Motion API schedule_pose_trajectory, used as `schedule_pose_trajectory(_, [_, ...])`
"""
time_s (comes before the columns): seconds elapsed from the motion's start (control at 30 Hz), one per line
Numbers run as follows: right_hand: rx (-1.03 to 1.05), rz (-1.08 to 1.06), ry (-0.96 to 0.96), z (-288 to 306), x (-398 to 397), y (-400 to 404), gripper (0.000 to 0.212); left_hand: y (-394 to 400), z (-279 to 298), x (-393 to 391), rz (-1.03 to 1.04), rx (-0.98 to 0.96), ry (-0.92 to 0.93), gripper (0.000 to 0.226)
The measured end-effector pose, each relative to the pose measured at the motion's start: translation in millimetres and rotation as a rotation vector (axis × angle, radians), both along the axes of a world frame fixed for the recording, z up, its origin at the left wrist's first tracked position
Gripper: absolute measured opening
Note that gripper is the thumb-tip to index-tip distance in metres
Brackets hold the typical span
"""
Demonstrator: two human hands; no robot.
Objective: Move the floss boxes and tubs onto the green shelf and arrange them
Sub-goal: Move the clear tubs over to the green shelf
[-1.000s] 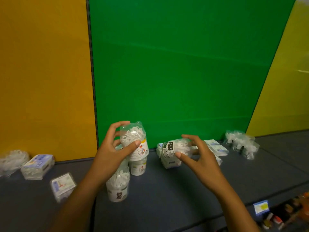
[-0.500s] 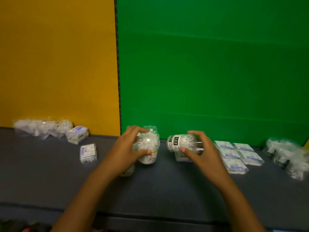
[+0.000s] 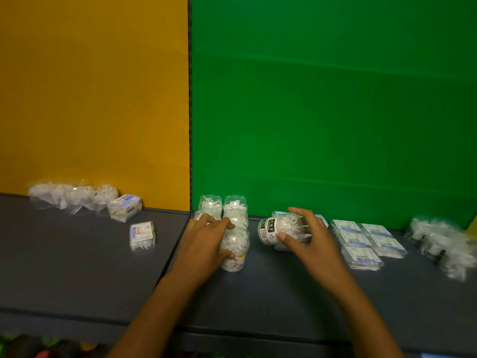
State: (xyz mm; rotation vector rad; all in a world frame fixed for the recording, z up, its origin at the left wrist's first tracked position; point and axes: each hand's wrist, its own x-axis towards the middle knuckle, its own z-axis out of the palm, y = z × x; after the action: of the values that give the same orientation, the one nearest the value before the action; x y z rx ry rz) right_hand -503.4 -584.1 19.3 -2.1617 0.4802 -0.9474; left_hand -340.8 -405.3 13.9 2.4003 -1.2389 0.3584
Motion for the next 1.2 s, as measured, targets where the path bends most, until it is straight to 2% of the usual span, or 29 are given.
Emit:
schedule_pose_trajectory(0.37, [-0.028,-0.057,0.051,1.3,-35.5,-7.1,0.054,-5.1,0.0,-1.7,-0.02,-0.048,-0.158,0.058])
schedule_pose_trajectory(0.53, [-0.035,-0.078,0.08,12.6,-71.1,-22.7,0.052,-28.2,15.5,-25.2,-0.133,-0.141,-0.164,0.043])
schedule_pose_trajectory(0.67, [0.001,-0.102,0.041,19.6,-112.1,-39.8,0.053,-55.3,24.6,-59.1,-0.273,-0.136,-0.094,0.034])
schedule_pose_trajectory(0.8, [-0.015,-0.166,0.038,22.3,-163.5,-60.8,0.054,-87.0,29.2,-102.2,-0.328,-0.121,-0.062,0.031])
schedule_pose_trajectory(1.2, [-0.105,-0.296,0.035,34.5,-332.6,-128.6,0.029,-178.8,29.5,-254.7,-0.325,0.004,-0.105,0.048])
